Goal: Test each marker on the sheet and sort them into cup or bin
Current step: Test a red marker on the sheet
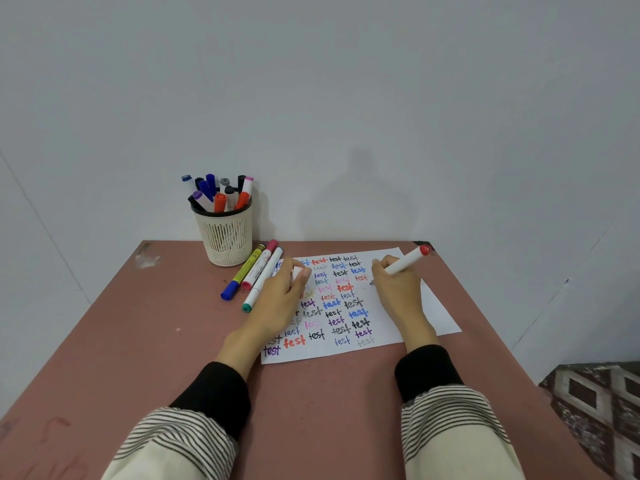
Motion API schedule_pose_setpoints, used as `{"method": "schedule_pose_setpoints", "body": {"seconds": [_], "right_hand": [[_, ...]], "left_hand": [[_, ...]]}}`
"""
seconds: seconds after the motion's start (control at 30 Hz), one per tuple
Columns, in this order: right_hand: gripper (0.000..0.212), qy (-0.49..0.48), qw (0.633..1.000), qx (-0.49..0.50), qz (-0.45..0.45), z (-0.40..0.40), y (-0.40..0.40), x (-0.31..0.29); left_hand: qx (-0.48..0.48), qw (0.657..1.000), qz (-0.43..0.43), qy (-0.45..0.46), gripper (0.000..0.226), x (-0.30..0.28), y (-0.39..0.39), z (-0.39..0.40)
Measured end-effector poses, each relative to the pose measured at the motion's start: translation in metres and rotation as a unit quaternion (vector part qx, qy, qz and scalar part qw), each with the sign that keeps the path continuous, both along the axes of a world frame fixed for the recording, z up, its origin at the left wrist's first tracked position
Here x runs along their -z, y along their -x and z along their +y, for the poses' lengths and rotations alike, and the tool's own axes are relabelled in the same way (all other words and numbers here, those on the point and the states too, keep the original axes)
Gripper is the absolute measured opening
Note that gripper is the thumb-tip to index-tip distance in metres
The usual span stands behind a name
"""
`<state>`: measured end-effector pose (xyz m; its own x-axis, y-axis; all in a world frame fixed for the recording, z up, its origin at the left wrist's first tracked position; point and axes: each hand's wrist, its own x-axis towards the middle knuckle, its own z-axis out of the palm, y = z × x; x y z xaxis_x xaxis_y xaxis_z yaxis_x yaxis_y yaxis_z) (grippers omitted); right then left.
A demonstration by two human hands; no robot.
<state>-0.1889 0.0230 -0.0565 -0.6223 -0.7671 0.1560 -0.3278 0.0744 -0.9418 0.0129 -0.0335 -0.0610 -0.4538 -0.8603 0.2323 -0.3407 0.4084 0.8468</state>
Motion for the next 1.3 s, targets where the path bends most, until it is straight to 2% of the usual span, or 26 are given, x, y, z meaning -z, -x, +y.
{"method": "schedule_pose_setpoints", "body": {"seconds": [0.13, 0.27, 0.43, 0.57, 0.63, 0.73, 1.07, 1.3], "right_hand": [[0.036, 0.021, 1.000, 0.001, -0.005, 0.000, -0.002, -0.001], [0.035, 0.083, 0.994, 0.026, -0.065, 0.002, -0.005, -0.011], [0.027, 0.083, 0.989, 0.003, -0.123, 0.002, -0.001, -0.015], [0.032, 0.097, 0.958, -0.055, -0.264, 0.002, 0.000, -0.022], [0.032, 0.098, 0.950, -0.062, -0.290, 0.002, 0.002, -0.022], [0.015, 0.104, 0.944, -0.063, -0.308, 0.002, 0.003, -0.022], [0.018, 0.102, 0.944, -0.144, -0.279, 0.003, -0.015, -0.028], [0.020, 0.095, 0.946, -0.146, -0.272, 0.002, -0.018, -0.029]], "left_hand": [[0.025, 0.999, 0.029, 0.013, 0.024, -0.001, -0.001, 0.001], [0.006, 0.996, 0.080, 0.037, 0.019, -0.007, 0.000, 0.002], [-0.011, 0.991, 0.132, -0.002, 0.038, -0.010, -0.002, 0.000], [-0.023, 0.988, 0.144, -0.049, 0.038, -0.006, -0.003, -0.005], [-0.025, 0.986, 0.157, -0.044, 0.032, -0.008, -0.003, -0.005], [-0.038, 0.980, 0.190, -0.052, 0.015, -0.011, -0.002, -0.006], [0.021, 0.978, 0.182, -0.096, 0.015, -0.012, 0.001, -0.005], [0.038, 0.977, 0.184, -0.104, 0.017, -0.015, -0.001, -0.005]]}}
